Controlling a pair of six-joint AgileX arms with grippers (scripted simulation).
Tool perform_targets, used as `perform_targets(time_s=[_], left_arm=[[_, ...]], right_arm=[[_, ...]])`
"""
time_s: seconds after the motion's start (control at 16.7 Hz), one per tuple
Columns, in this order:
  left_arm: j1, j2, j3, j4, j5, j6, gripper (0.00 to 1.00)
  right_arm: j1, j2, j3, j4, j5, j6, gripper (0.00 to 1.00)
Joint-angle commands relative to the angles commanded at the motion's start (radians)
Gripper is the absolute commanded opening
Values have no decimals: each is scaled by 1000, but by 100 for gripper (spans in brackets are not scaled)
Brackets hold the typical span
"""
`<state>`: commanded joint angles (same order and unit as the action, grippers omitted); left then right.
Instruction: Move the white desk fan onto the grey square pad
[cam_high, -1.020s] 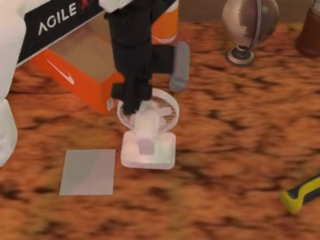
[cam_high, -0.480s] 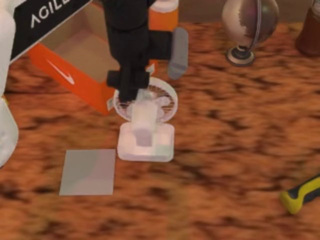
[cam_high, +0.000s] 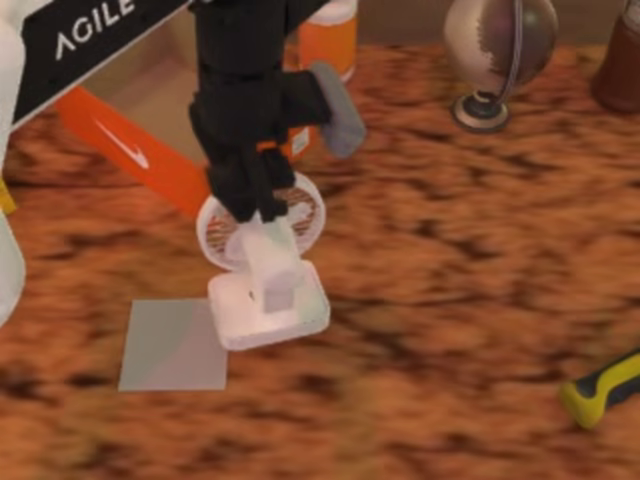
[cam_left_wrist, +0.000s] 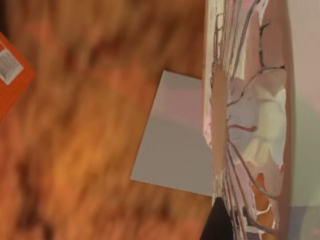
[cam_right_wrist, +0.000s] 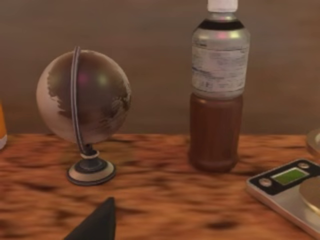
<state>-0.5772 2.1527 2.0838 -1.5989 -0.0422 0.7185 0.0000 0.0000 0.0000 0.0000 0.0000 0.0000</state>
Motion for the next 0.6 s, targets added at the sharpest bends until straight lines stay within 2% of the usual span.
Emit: perform_targets(time_s=[0.24, 0.6], left_arm=[[11, -49, -64, -31, -28, -430, 0], [34, -157, -188, -20, -41, -1262, 0]], right_arm=[[0, 0, 0, 0, 0, 0, 100], [0, 0, 0, 0, 0, 0, 100]])
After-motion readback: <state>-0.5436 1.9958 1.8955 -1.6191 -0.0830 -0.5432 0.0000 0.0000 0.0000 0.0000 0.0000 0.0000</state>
